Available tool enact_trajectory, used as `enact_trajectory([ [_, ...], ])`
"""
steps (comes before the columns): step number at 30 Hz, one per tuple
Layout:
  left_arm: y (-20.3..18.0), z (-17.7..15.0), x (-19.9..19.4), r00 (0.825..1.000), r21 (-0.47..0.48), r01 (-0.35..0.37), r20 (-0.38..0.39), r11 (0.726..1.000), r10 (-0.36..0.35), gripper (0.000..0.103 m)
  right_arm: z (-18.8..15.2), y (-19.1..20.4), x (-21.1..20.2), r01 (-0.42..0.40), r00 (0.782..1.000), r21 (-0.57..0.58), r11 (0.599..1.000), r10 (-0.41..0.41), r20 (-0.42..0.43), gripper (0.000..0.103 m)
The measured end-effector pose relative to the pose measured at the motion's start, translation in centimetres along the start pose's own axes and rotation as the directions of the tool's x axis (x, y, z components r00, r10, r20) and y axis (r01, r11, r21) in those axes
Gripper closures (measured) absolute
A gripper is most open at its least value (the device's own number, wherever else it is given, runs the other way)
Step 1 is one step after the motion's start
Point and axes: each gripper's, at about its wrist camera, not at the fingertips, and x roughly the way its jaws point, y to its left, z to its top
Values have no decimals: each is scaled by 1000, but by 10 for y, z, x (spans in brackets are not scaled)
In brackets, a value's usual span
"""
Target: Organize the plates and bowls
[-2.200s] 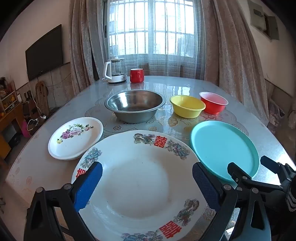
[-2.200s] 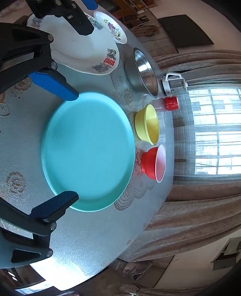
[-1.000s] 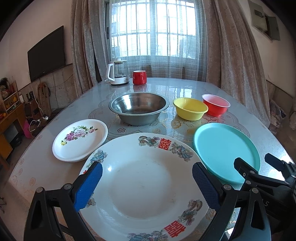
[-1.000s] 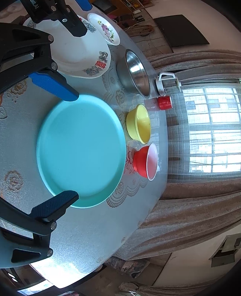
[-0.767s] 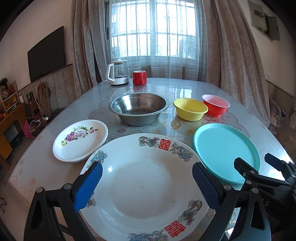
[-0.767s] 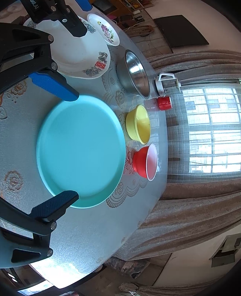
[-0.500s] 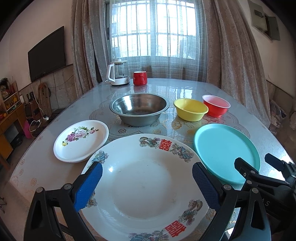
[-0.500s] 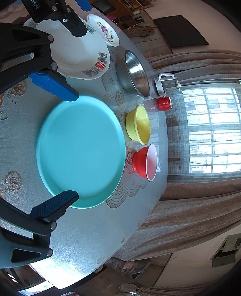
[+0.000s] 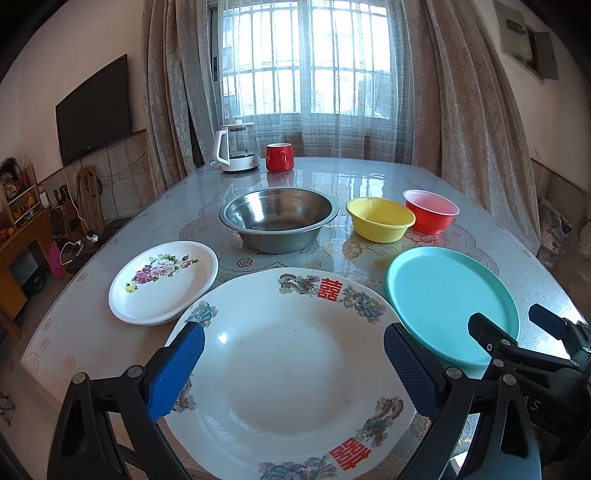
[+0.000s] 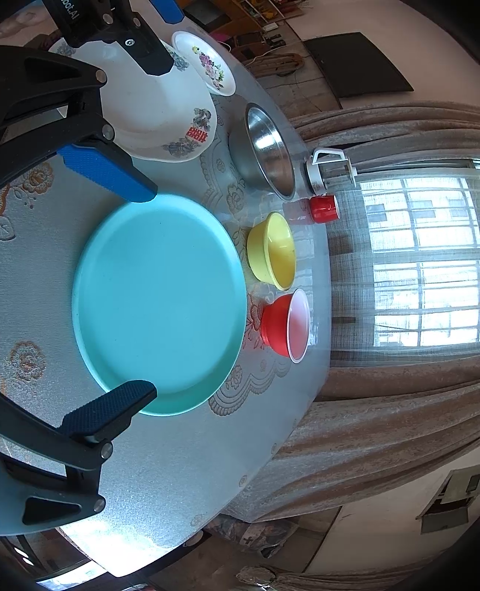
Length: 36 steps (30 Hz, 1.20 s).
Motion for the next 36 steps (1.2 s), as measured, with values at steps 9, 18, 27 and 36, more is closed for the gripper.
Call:
enact_trajectory([
  [9,0,1,-3,1000,1,0,3,1000,0,5,0,-1,-1,-3,1000,4,1000,3,2,4],
  [18,0,1,-4,1000,6,0,8,1000,-1,5,0,-1,-2,-2,1000,3,1000,2,5,4],
  [27,-1,1,-5,1000,6,0,7,1000,0,5,0,-2,-4,-4,1000,5,1000,4,9,4],
  [36,-3,1,-5,1000,10,2,6,1000,-2,5,0,-5,-5,-4,1000,12,1000,3,12,4],
])
